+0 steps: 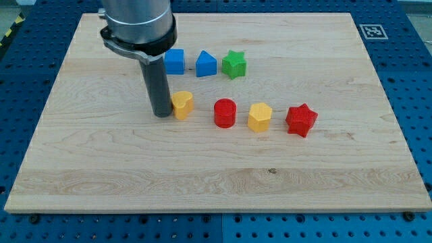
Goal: Place the yellow heart horizontally left to the red circle
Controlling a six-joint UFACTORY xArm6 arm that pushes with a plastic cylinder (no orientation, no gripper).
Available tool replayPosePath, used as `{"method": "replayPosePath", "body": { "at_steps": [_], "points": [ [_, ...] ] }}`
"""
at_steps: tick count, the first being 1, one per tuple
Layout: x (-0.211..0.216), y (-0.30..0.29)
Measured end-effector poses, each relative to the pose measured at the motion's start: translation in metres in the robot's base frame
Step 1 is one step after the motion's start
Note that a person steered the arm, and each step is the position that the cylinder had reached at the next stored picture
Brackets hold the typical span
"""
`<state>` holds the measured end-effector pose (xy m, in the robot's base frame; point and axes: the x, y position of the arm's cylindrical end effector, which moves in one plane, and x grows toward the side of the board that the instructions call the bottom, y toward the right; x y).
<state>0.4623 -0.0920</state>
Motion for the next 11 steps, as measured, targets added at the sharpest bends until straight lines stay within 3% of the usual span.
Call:
{"method": "replayPosePath", "body": {
  "at_steps": [7, 8, 9, 11],
  "points": [
    [0.001, -0.015],
    [-0.015, -0.028],
    [-0.060, -0.032],
    [-0.047, 0.027]
  ]
}}
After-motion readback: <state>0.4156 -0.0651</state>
